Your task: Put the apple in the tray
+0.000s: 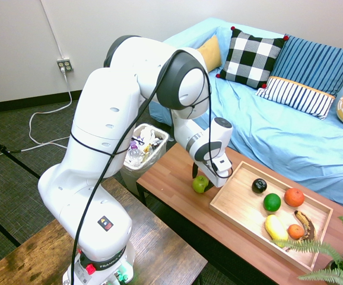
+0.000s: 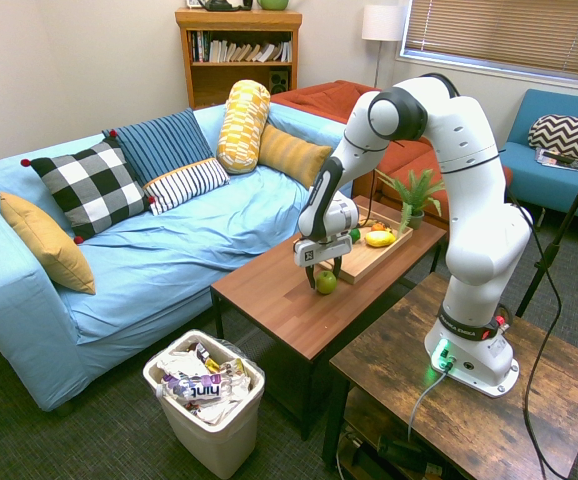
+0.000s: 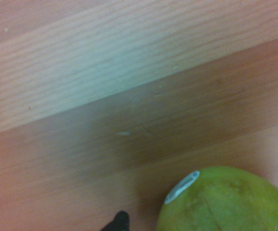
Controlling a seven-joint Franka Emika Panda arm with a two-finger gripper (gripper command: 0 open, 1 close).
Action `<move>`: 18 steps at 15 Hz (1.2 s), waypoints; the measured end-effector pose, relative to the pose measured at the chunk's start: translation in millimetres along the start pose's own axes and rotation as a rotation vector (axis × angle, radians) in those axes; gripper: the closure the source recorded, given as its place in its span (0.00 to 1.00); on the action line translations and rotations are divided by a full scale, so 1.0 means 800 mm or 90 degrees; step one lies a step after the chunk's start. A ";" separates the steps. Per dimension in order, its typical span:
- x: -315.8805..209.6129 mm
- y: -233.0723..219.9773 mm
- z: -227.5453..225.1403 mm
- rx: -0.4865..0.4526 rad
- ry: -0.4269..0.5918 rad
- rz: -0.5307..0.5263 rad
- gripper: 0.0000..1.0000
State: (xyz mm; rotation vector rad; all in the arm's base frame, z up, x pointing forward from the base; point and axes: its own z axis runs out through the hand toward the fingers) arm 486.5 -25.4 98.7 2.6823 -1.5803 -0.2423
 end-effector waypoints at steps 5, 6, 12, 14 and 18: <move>0.004 0.002 -0.003 0.008 -0.004 0.000 1.00; 0.010 0.002 -0.013 0.019 -0.004 0.000 1.00; 0.082 0.042 -0.151 0.106 0.015 0.025 1.00; 0.121 0.077 -0.168 0.119 0.026 0.051 1.00; 0.187 0.137 -0.170 0.133 0.036 0.101 1.00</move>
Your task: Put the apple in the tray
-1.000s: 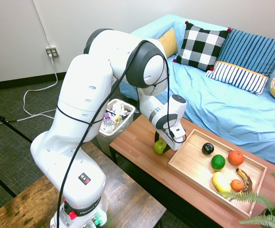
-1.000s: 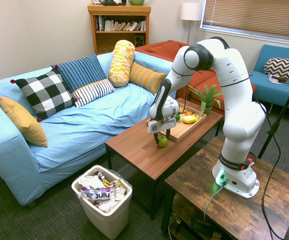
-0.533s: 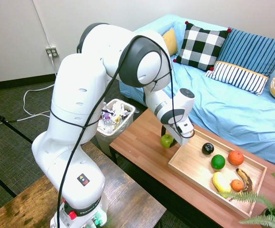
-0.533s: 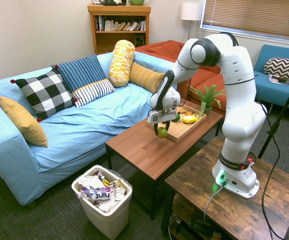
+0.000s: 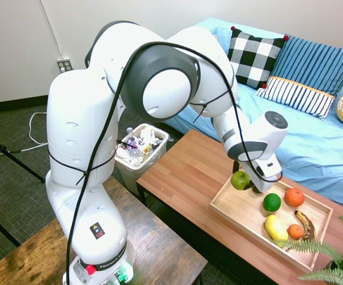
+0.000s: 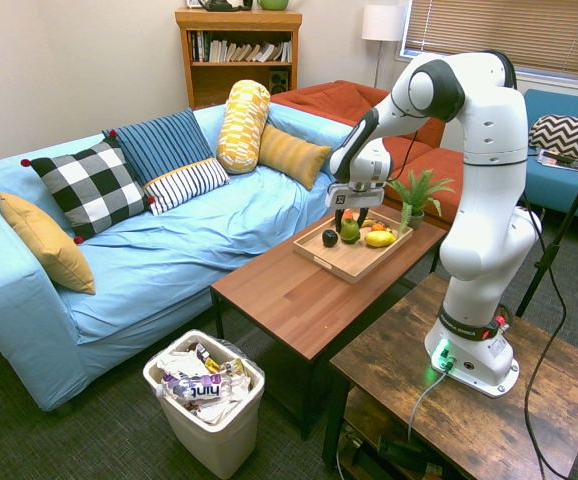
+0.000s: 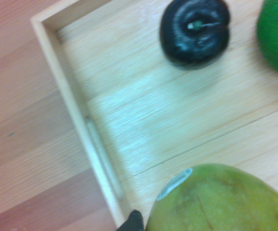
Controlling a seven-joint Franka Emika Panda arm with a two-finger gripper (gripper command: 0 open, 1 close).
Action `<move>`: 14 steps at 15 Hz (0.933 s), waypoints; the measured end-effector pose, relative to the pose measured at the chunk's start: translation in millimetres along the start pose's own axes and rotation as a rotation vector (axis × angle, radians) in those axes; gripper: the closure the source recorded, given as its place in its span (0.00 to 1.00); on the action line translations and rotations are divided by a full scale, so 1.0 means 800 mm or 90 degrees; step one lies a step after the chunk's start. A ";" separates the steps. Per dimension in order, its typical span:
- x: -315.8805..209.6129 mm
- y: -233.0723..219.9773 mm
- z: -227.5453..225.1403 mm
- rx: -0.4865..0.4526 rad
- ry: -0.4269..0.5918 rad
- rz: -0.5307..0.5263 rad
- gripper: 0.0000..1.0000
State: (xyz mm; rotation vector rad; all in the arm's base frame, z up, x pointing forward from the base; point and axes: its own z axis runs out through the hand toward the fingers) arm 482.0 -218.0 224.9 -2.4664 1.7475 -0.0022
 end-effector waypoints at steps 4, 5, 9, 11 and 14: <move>0.047 0.009 0.017 -0.010 0.012 0.027 1.00; 0.055 0.009 0.024 -0.013 0.012 0.030 1.00; 0.062 0.007 0.063 -0.037 0.002 0.031 1.00; 0.062 0.006 0.082 -0.049 -0.004 0.029 1.00; 0.060 0.005 0.107 -0.061 -0.006 0.026 1.00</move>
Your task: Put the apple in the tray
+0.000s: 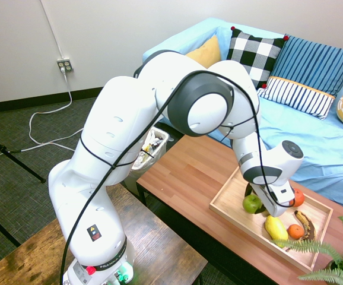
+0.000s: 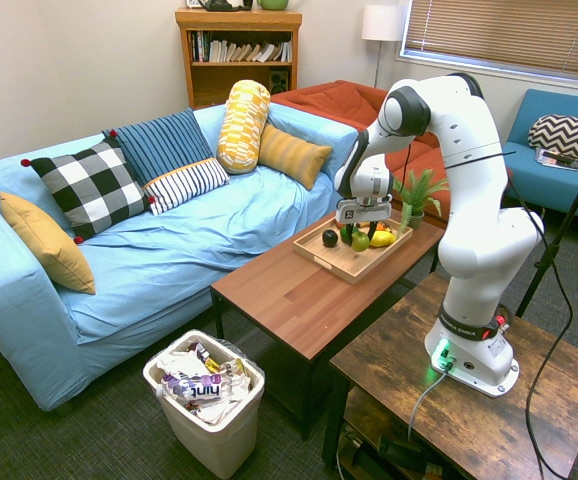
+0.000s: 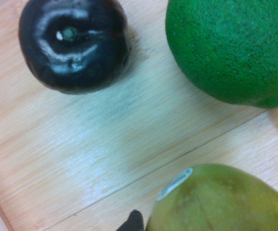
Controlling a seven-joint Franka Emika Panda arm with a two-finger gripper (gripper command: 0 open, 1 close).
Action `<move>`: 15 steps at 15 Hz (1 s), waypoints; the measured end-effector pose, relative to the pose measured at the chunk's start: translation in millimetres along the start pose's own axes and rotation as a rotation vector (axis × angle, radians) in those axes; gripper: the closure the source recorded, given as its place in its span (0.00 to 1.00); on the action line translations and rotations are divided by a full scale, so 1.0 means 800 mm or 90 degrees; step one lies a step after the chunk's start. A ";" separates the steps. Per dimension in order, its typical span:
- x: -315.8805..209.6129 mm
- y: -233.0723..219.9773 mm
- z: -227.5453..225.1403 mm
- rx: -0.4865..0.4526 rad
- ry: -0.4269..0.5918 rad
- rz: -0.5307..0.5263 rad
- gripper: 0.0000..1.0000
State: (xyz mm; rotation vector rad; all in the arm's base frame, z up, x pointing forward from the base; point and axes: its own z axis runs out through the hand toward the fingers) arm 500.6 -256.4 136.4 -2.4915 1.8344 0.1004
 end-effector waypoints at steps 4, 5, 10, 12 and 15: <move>-0.005 -0.004 0.025 -0.008 -0.003 -0.001 1.00; -0.005 -0.004 0.028 -0.010 -0.003 -0.002 0.00; -0.005 -0.006 0.031 -0.012 -0.003 -0.004 0.00; -0.007 -0.008 0.030 -0.012 -0.003 -0.006 0.00; -0.004 -0.011 0.019 -0.003 0.004 -0.007 0.00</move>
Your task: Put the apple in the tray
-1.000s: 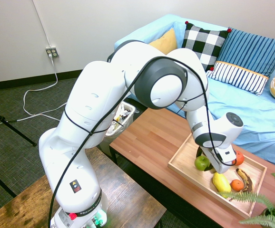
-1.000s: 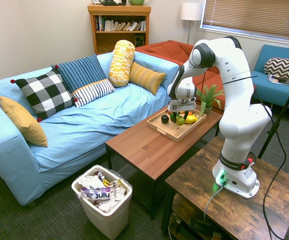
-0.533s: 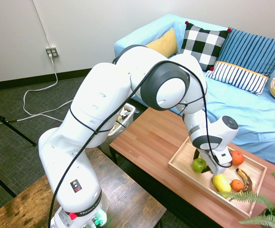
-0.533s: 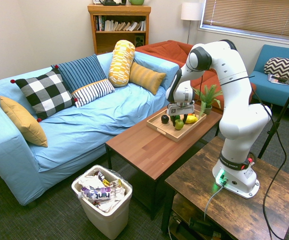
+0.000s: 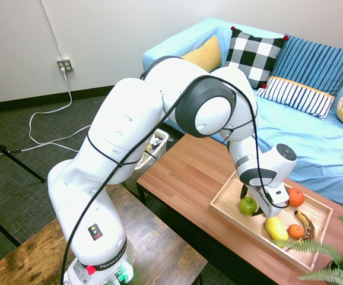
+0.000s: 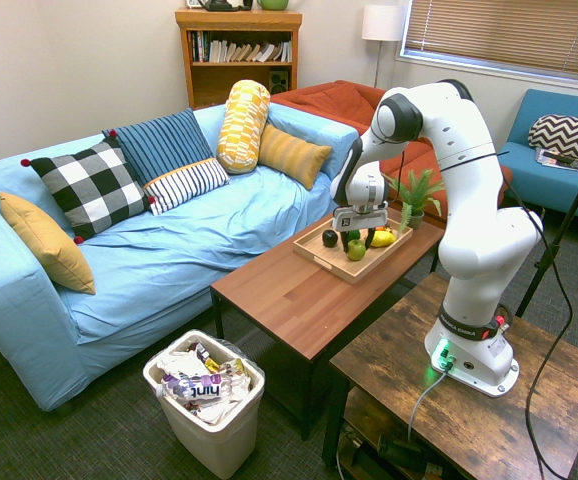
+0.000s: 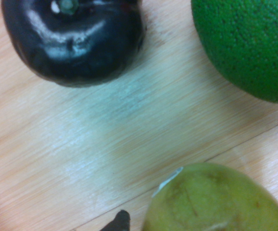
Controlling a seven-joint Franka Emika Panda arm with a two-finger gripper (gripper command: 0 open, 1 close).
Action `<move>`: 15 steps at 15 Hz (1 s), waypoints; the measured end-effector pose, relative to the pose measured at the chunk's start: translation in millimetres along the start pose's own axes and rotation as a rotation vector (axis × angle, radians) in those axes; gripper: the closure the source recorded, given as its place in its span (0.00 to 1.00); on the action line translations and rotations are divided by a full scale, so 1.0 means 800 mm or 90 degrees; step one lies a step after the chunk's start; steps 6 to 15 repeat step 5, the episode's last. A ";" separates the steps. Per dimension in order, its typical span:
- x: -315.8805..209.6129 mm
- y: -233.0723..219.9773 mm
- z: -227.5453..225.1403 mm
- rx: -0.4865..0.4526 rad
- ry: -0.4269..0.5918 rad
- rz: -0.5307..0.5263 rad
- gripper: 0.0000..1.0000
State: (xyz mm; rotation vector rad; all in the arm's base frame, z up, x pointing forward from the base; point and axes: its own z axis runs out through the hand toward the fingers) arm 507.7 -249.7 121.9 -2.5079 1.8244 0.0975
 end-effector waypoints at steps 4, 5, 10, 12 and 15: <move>0.004 -0.001 -0.068 0.033 0.022 -0.005 0.00; 0.002 0.003 -0.087 0.037 0.027 -0.008 0.00; 0.002 0.003 -0.087 0.037 0.027 -0.008 0.00; 0.002 0.003 -0.087 0.037 0.027 -0.008 0.00; 0.002 0.003 -0.087 0.037 0.027 -0.008 0.00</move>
